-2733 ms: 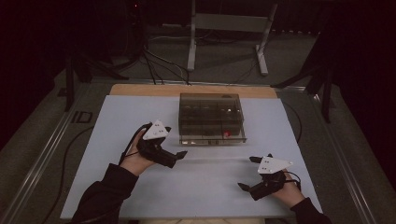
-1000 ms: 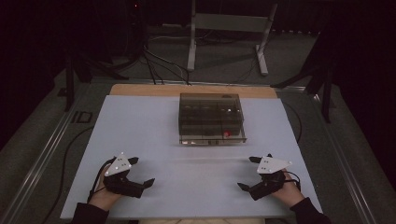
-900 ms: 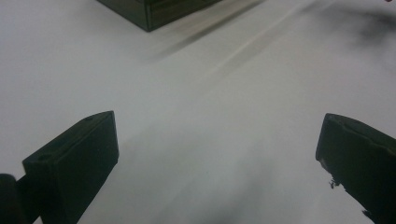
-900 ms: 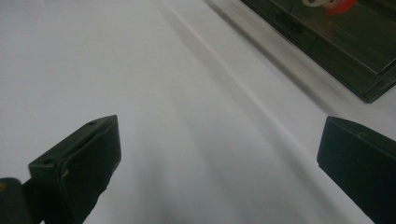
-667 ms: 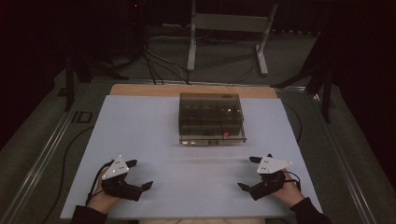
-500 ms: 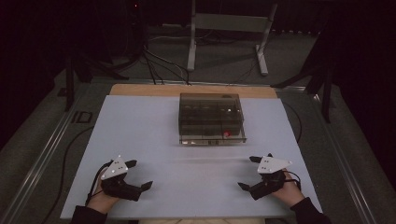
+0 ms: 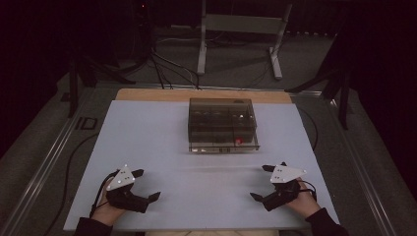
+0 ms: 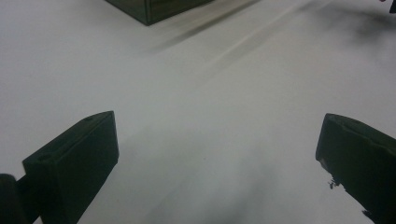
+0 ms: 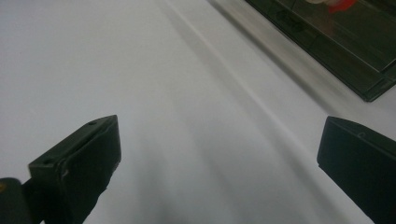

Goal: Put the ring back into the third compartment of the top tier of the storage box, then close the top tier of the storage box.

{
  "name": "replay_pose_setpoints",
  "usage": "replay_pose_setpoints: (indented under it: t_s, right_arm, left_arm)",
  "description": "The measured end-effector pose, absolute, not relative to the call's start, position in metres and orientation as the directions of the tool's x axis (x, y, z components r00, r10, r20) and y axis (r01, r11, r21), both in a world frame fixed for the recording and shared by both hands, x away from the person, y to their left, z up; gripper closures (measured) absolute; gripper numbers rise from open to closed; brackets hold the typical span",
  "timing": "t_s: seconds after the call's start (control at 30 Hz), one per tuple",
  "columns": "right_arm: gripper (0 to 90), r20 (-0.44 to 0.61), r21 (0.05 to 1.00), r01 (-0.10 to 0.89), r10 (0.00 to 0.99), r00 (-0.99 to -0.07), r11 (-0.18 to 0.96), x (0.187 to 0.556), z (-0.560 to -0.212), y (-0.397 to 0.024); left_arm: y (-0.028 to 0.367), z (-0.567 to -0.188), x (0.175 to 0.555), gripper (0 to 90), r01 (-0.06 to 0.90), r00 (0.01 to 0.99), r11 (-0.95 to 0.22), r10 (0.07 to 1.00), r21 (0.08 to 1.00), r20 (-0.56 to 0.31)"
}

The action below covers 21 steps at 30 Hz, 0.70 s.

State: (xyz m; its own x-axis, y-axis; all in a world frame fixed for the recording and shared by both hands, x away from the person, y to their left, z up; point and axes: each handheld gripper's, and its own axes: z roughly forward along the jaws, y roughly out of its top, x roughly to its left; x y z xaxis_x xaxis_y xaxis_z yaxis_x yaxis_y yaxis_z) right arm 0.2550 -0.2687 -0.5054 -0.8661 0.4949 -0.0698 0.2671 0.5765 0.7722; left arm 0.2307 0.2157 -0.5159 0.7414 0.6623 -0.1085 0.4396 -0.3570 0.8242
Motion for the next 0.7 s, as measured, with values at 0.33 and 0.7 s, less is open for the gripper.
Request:
replay_pose_setpoints:
  t_s: [0.33,0.7]
  right_arm:
    - [0.0,-0.069,0.773,0.264,0.491,-0.869,0.577,0.2544,-0.5046,-0.2680]
    - [0.0,-0.072,0.775,0.260,0.488,-0.870,0.577,0.2535,-0.5026,-0.2676]
  left_arm:
    - [0.2162,-0.5150,0.2298,0.0,0.431,0.741,-0.349,0.664,0.832,-0.105]
    - [0.2153,-0.5156,0.2293,0.0,0.439,0.741,-0.353,0.662,0.826,-0.111]
